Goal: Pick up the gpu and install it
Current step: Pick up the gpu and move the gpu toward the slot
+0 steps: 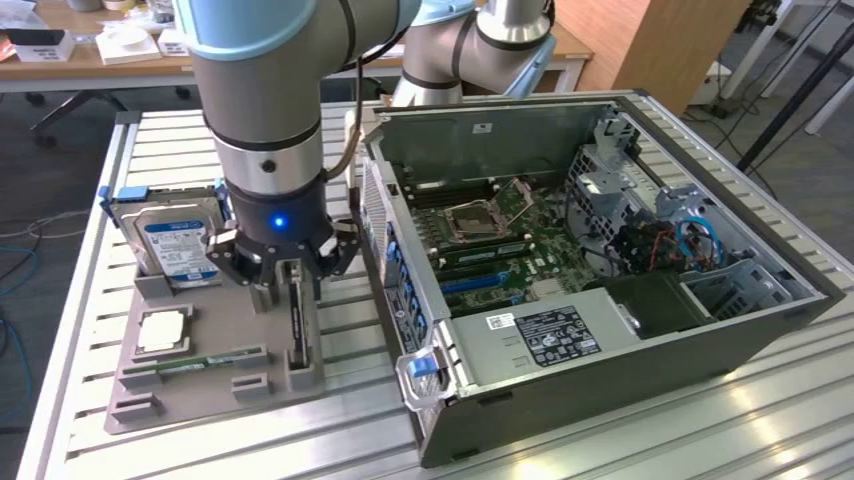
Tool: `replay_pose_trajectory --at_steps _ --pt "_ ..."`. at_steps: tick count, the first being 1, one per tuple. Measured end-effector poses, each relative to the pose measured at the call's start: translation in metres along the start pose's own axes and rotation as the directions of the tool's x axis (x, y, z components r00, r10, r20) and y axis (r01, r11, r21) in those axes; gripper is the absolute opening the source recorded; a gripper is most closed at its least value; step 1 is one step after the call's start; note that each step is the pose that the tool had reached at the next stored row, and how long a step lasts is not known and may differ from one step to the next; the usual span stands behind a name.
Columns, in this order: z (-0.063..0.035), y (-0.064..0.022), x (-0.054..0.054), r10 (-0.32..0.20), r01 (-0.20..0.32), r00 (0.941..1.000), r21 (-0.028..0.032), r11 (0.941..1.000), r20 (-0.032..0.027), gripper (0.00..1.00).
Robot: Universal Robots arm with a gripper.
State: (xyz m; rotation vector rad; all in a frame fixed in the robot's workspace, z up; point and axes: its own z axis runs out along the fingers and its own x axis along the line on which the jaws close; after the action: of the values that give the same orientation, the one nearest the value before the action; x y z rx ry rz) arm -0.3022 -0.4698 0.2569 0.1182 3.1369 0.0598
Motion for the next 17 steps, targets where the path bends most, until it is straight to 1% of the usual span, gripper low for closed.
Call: replay_pose_trajectory --at_steps 8,17 --pt "0.0093 -0.0008 0.000 0.000 0.000 1.0000 0.0002 1.0000 -0.0007 0.49" --pt "0.0113 -0.0008 0.000 0.000 0.000 1.0000 0.0002 1.0000 -0.0009 0.49"
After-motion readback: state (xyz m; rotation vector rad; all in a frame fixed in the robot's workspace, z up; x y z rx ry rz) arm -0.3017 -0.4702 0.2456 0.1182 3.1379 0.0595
